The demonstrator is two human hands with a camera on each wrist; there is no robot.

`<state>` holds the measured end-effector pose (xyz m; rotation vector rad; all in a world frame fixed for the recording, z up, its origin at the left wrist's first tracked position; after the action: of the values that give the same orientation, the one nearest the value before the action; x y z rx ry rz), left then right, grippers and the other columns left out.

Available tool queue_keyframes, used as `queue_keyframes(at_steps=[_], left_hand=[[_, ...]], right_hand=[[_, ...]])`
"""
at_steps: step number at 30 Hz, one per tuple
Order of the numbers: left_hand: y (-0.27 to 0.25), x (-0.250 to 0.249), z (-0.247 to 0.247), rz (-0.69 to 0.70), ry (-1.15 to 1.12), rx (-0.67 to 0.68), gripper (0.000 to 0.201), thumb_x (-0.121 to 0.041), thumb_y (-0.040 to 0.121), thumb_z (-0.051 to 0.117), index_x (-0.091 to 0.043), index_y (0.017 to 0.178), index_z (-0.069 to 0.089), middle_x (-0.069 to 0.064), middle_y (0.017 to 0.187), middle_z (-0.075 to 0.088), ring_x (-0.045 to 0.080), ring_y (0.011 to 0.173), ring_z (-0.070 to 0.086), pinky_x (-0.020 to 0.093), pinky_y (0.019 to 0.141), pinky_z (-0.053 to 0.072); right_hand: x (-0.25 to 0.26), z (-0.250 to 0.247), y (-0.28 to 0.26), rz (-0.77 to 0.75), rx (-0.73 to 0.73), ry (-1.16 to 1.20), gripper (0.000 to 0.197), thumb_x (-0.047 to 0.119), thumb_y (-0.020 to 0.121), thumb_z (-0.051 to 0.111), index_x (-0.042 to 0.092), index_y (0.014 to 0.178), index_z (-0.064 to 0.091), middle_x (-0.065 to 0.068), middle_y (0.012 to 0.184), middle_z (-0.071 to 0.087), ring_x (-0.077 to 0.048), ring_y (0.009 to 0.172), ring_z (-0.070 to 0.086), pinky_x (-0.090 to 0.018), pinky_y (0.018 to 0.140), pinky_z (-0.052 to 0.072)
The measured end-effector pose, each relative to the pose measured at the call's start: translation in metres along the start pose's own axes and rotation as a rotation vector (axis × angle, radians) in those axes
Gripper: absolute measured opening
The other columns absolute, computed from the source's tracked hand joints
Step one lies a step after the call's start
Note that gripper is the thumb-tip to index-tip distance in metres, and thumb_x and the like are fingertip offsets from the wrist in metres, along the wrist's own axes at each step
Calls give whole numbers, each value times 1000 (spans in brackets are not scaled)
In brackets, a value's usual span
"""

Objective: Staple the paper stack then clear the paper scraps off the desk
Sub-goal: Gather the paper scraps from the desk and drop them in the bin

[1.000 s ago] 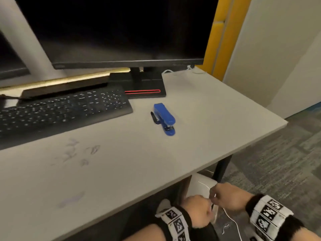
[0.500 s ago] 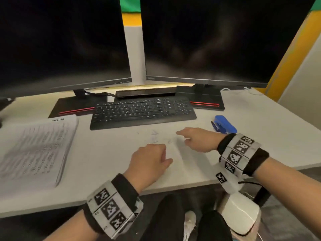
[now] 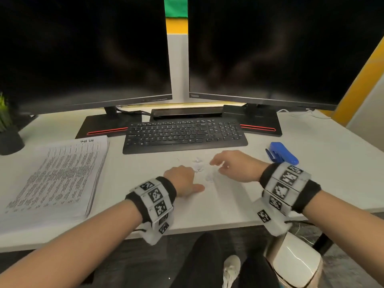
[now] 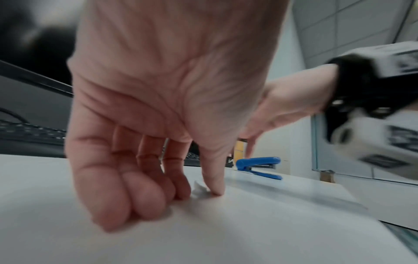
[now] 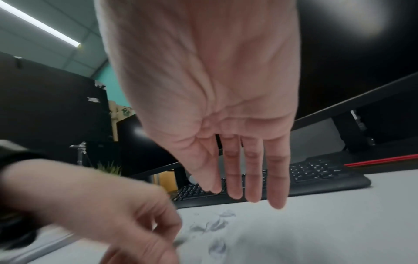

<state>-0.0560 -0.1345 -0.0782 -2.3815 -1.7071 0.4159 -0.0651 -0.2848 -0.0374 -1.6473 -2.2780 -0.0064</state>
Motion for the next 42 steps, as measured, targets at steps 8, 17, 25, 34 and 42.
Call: queue_keyframes(at_steps=[8, 17, 25, 34, 42], left_hand=[[2, 28, -33, -14, -113, -16, 31, -42, 87, 57, -12, 83, 62, 9, 81, 69, 23, 66, 61, 28, 64, 54], [-46, 46, -13, 94, 87, 126, 41, -37, 97, 41, -6, 117, 57, 10, 119, 60, 29, 107, 58, 38, 93, 47], [-16, 16, -2, 149, 159, 244, 68, -51, 95, 37, -3, 143, 30, 15, 149, 28, 33, 129, 41, 39, 106, 37], [42, 22, -24, -26, 23, 54, 92, -50, 75, 69, -10, 144, 22, 13, 144, 33, 31, 130, 42, 41, 104, 42], [53, 21, -36, 131, 141, 11, 55, -35, 82, 67, -16, 131, 51, 6, 125, 59, 26, 116, 55, 30, 84, 43]], right_hand=[[28, 40, -38, -184, 289, -86, 50, 27, 100, 31, 19, 148, 22, 0, 159, 17, -19, 145, 20, -33, 119, 17], [8, 18, 16, -70, 247, -93, 38, 21, 99, 30, 12, 132, 46, -9, 138, 48, -31, 127, 44, -37, 104, 34], [5, 35, 16, -62, 348, -131, 41, 18, 96, 35, 12, 136, 42, -10, 151, 33, -31, 136, 35, -42, 111, 30], [5, 23, 68, 83, 227, -139, 89, 54, 72, 69, 13, 140, 30, -9, 143, 41, -29, 127, 41, -42, 107, 36], [19, 24, 80, -44, 85, -154, 31, 29, 78, 67, 11, 103, 67, -9, 105, 65, -27, 96, 56, -28, 78, 43]])
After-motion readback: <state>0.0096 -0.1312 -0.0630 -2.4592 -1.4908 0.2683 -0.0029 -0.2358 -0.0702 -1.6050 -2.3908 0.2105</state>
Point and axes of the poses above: each hand's wrist, its own y-axis towards the middle knuckle, its own z-axis out of the palm, x = y × z, the point moved 3 cm from there along y, towards the middle knuckle
